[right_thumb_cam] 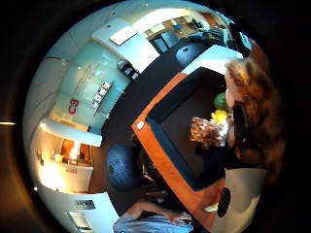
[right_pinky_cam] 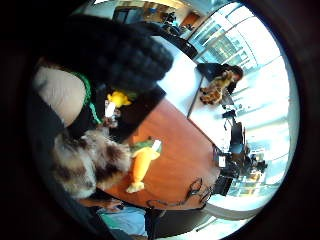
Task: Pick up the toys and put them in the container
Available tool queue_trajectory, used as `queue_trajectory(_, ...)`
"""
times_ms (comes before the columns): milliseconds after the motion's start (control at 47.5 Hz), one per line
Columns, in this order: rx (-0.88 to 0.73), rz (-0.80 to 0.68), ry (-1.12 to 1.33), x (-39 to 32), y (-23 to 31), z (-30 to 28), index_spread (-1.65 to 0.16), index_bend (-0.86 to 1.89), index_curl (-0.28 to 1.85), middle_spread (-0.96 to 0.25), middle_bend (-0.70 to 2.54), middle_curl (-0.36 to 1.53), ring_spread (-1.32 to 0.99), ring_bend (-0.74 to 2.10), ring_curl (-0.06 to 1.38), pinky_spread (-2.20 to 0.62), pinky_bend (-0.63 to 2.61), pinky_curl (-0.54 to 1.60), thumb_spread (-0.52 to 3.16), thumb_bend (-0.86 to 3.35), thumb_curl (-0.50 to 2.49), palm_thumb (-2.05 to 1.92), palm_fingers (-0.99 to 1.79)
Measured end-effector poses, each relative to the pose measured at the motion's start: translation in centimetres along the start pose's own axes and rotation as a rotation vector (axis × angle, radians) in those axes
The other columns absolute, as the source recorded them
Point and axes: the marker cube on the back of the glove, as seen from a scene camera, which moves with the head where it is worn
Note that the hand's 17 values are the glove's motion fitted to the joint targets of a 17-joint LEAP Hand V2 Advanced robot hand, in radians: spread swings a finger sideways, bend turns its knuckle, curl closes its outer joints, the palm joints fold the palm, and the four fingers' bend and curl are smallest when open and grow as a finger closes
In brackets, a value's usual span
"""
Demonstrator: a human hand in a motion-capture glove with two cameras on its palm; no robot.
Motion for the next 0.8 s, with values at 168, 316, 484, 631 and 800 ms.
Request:
queue_trajectory(168,-0.040,-0.081,-0.029,-5.8,-3.8,4.5,-0.16,0.41,0.64,-0.12,0.92,0.68,-0.22,0.86,0.63,-0.22,0.99,0.51,1.62,0.82,0.47,0.50,0.54)
queue_trajectory(316,-0.053,-0.114,-0.044,-7.7,-5.2,6.9,-0.16,0.41,0.65,-0.11,0.93,0.69,-0.21,0.87,0.65,-0.23,1.02,0.53,1.62,0.88,0.48,0.48,0.52)
queue_trajectory(484,-0.175,-0.080,-0.049,-7.4,-5.3,8.7,-0.19,0.42,0.67,-0.10,0.80,0.65,-0.20,0.78,0.65,-0.16,1.01,0.54,1.60,0.80,0.38,0.23,0.23)
queue_trajectory(631,-0.185,-0.091,-0.029,-5.4,-4.5,8.9,-0.28,0.33,0.59,-0.08,0.52,0.53,-0.13,0.42,0.54,-0.03,0.93,0.48,1.41,0.40,0.21,-0.18,-0.21)
queue_trajectory(800,-0.236,-0.010,-0.028,0.8,-1.5,7.7,-0.32,0.25,0.52,-0.07,0.40,0.47,-0.10,0.31,0.46,0.03,0.84,0.42,1.32,0.14,0.16,-0.14,-0.09)
